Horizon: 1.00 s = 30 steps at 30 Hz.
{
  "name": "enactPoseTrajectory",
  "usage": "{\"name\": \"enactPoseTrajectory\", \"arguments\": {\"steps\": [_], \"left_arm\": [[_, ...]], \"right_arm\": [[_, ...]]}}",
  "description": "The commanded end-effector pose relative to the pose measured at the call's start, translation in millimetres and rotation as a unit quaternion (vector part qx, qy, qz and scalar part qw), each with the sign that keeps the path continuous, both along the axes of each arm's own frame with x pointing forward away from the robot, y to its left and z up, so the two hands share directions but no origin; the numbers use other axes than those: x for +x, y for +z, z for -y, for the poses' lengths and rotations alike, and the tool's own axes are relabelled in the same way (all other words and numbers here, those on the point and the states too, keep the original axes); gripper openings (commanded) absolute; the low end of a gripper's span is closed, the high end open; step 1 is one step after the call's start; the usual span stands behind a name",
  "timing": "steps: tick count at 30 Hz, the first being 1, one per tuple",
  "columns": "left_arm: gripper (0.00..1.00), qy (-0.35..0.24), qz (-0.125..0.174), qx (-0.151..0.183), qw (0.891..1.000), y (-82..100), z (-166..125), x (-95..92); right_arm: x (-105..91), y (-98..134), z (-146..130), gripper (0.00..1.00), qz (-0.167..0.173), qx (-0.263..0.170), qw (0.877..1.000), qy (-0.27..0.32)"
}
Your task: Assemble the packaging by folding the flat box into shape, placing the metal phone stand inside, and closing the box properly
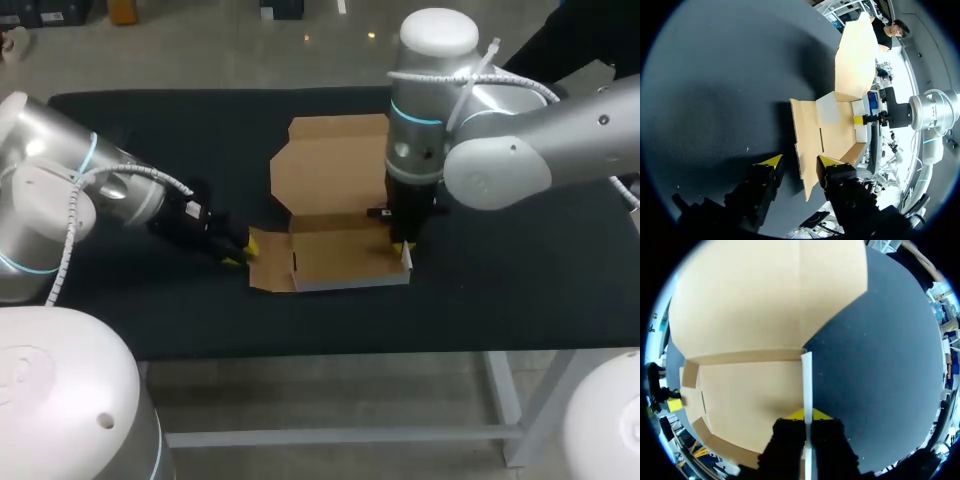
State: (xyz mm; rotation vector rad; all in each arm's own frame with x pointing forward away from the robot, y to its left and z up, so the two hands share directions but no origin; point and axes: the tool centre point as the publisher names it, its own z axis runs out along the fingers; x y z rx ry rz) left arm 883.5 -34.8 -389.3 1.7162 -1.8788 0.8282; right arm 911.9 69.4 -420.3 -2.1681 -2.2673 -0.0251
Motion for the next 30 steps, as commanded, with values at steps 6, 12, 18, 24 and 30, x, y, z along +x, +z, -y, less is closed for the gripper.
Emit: {"name": "enactPoseTrajectory", "arguments": {"steps": [6, 12, 18, 24, 30], "left_arm": [[0.16, 0.005, -0.006, 0.012, 1.000, -8.3, 15.9, 4.9], [0.00, 0.022, -0.007, 0.046, 0.999, 1.6, 21.7, 2.9], [0.00, 0.038, -0.009, 0.087, 0.995, 15.3, 28.3, 1.5], [0.00, 0.050, -0.022, 0.133, 0.990, 24.6, 36.2, 4.6], [0.00, 0.053, -0.036, 0.166, 0.984, 30.3, 42.4, 8.9]], "right_arm": [[0.8, 0.5, -0.8, 0.00, -0.002, -0.002, 1.000, 0.000], [0.8, 0.5, -0.8, 0.00, -0.002, -0.002, 1.000, 0.000], [0.8, 0.5, -0.8, 0.00, -0.002, -0.002, 1.000, 0.000], [0.8, 0.5, -0.8, 0.00, -0.002, -0.002, 1.000, 0.000], [0.8, 0.5, -0.8, 0.00, -0.002, -0.002, 1.000, 0.000]]}}
